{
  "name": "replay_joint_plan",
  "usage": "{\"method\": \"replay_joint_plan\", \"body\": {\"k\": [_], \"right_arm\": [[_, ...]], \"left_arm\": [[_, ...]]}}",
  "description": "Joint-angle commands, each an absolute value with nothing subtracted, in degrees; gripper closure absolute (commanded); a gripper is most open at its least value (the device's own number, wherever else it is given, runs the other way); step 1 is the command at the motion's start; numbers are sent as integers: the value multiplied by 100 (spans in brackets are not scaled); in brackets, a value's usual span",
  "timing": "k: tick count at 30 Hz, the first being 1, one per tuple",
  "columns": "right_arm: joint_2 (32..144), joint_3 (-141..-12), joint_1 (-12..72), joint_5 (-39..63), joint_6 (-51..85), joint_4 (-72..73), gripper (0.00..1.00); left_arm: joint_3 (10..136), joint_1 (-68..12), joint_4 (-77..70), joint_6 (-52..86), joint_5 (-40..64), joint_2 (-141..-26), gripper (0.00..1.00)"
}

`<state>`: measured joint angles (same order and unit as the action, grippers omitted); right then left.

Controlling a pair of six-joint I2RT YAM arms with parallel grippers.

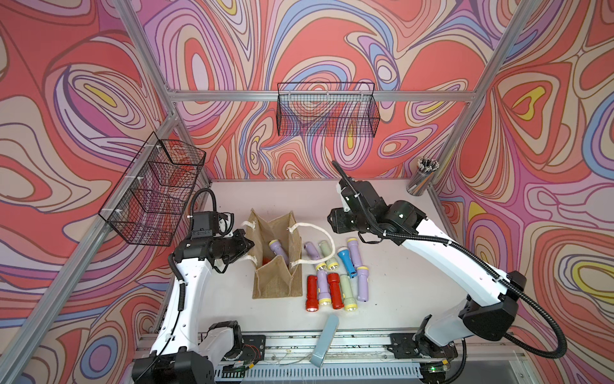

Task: Put the flashlights into the tote bags
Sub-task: Pick up the flashlight from the center of the board.

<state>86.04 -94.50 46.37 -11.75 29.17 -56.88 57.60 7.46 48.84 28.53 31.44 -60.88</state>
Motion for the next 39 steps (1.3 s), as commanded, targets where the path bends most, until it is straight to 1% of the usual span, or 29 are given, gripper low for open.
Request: {"method": "replay_joint_plan", "body": {"k": [1,7,11,13,15,21,26,39], "right_arm": [[8442,-8870,4567,-1809,3568,-6502,47],[7764,-7767,4507,-1760,4264,-6618,48],[7357,-7044,4391,-1551,4478,-6431,47],[7234,-6623,4339,-1333,4544,-6196,43],[7187,-6274,4281,-1123,4690,-5941,42],[7380,-5401,4249,-379,5073,-4986,43],[7628,-4997,4249,-104,5275,-4721,44],[7894,-4377,4245,112,5673,-4407,43]], "left_arm": [[5845,765,5093,2810,3110,-6063,100],[5845,765,5102,2803,3175,-6096,100],[5796,764,5018,2845,3230,-6090,99],[5768,762,4960,2874,3283,-6088,99],[5756,765,4909,2907,3330,-6094,98],[5845,763,5016,2866,3315,-6119,99],[5840,764,5102,2820,3245,-6047,98],[5792,763,5037,2848,3281,-6051,98]]}}
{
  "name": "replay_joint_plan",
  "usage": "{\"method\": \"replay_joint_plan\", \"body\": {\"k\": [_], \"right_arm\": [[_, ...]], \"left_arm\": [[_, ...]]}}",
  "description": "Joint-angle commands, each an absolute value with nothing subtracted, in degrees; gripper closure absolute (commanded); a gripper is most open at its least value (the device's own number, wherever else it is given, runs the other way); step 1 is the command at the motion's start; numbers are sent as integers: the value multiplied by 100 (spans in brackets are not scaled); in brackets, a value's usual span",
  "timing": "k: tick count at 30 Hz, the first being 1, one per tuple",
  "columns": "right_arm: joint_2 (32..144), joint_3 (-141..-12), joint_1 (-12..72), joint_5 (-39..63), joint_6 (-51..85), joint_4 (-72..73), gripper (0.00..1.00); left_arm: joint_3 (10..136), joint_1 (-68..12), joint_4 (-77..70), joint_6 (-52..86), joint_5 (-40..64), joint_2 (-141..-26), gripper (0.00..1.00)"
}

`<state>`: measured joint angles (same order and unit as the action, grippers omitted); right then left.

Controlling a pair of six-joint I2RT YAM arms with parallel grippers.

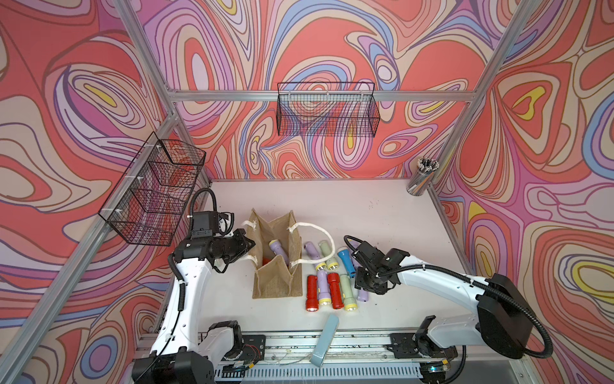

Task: Put the flashlights into the tote bags
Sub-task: Pick up the flashlight from the center of the board.

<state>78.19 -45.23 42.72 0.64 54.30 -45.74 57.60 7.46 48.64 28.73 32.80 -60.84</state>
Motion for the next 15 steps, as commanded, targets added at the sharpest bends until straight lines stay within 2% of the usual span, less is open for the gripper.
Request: {"method": "replay_joint_plan", "body": {"k": [1,5,15], "right_arm": [[7921,-4349,4234,119,5682,-4361,43],[8121,-4263,4216,168,5601,-4145,46],[8507,-4203,4209,143,5447,-4100,66]], "left_arm": [[5778,760,5031,2854,3283,-6056,98],[5766,765,4992,2861,3311,-6087,98],[5732,764,5010,2827,3263,-6055,98]]}}
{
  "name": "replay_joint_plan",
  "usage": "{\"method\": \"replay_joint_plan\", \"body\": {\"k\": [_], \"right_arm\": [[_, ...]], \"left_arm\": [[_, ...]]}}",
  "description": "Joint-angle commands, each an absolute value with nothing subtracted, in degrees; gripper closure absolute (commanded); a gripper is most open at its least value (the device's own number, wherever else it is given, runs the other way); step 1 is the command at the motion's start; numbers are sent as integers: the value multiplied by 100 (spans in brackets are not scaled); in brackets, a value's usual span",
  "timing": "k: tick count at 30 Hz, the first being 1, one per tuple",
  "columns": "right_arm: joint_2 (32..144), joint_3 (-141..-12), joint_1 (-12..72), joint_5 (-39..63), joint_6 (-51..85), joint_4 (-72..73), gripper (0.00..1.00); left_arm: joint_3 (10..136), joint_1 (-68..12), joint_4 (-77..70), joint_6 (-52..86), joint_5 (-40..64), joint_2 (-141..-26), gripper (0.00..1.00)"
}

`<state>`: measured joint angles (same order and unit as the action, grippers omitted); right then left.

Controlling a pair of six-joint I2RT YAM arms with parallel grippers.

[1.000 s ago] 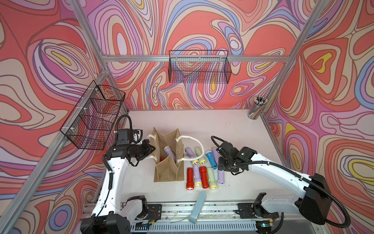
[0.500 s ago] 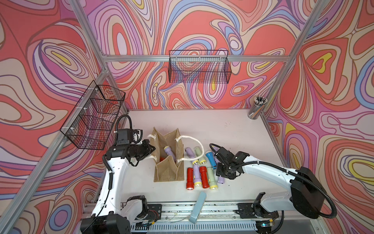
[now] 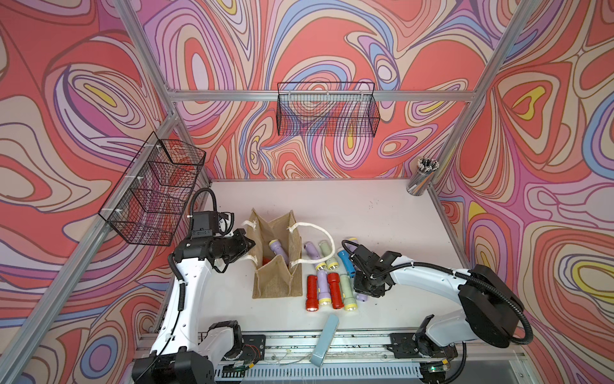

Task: Put the flashlights into the tote bags
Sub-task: Pick up the flashlight from the center of the board.

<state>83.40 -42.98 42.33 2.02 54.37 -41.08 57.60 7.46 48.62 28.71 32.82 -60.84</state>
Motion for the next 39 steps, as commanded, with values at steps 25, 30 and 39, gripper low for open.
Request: {"method": "replay_joint_plan", "body": {"k": [25,30,39], "right_arm": [[8490,-8477,4210,-1853,3812,-6399,94],[8834,-9358,4235,-1084,3558,-5523,97],[9628,-10213,4773,-402,3327,-4114,99]], "left_arm": [[5845,764,4980,2840,3371,-6056,98],[5849,765,4994,2846,3372,-6037,98],[5942,762,5130,2761,3330,-6024,98]]}}
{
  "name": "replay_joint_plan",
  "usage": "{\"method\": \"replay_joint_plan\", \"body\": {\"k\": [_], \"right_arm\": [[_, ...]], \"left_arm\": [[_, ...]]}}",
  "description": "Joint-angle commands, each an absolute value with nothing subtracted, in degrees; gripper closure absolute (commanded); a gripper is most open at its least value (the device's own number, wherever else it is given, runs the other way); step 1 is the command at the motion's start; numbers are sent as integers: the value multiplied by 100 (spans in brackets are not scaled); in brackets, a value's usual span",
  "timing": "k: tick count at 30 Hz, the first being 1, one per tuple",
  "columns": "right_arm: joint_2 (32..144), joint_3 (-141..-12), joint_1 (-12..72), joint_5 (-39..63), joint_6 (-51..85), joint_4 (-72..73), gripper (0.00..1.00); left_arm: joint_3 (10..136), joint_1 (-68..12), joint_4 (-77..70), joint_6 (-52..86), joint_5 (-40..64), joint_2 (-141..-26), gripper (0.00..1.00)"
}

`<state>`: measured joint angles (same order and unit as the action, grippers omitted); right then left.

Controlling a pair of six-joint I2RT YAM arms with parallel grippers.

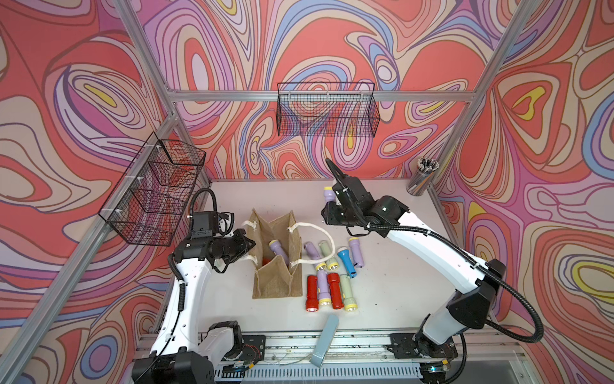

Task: Put the flashlights into the tote bags
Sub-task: Pick up the flashlight from the center of the board, then place the flashlight in the canvas bag.

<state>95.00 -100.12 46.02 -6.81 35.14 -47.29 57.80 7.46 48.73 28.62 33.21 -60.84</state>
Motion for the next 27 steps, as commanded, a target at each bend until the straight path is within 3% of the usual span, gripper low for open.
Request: {"method": "replay_joint_plan", "body": {"k": [1,17,27], "right_arm": [[9706,-10244,4847,-324,3273,-4009,99],[10686,-9703,5828,-39,2619,-2707,100],[11649,-10220,5889,-94,2882,-3600,100]], "left_arm": [[5966,762,5145,2742,3323,-6034,98],[6029,757,5116,2753,3341,-6051,98],[6021,760,5184,2736,3323,-5918,99]]}}
